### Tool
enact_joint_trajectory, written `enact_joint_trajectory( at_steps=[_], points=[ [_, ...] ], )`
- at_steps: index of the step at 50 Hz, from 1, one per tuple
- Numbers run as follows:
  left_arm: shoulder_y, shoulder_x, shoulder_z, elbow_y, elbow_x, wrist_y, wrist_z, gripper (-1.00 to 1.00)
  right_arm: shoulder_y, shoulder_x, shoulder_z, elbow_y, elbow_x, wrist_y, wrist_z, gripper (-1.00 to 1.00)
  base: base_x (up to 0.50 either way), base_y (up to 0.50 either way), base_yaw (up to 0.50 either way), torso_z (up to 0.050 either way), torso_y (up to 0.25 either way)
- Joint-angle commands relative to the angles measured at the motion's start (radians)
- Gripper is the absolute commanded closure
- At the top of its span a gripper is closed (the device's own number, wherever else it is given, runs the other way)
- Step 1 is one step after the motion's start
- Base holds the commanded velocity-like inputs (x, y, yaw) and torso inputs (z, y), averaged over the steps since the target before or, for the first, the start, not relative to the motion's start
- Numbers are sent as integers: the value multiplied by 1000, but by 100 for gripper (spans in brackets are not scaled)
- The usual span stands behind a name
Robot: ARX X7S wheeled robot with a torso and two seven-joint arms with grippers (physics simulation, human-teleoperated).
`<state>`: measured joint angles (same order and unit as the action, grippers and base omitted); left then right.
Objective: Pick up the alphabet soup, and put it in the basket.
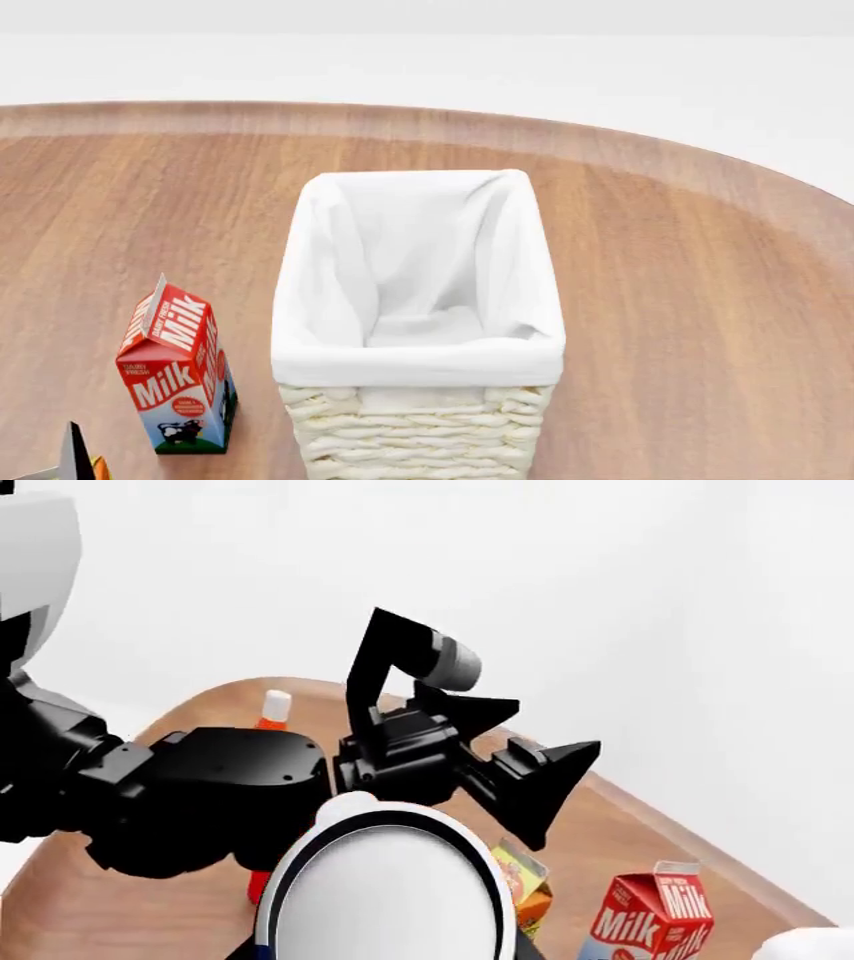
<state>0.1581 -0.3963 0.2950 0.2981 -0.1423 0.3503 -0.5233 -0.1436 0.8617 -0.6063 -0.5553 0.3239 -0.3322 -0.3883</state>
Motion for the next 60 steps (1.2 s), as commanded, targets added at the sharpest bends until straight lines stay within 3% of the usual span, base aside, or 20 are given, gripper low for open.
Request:
enact_joint_trajectory(
  at_steps=[1,24,47,60],
  points=[
    [1,-2,4,5,1,-3,-3,-100,26,-11,60,-71,51,6,82,100,0,0,0,0,0],
    [-7,-4,13,6,-3,-16,-5,-100,126,-82,136,-167,139,103,247,100,0,0,0,0,0],
    [-12,-9,12,-3,-11,-8,-7,-100,427,-144,139,-263,266,502,465,100,0,0,0,0,0],
    [-12,-12,13,-4,-14,-6,-9,-100,627,-202,164,-212,367,708,594,100,0,0,0,0,0]
  ],
)
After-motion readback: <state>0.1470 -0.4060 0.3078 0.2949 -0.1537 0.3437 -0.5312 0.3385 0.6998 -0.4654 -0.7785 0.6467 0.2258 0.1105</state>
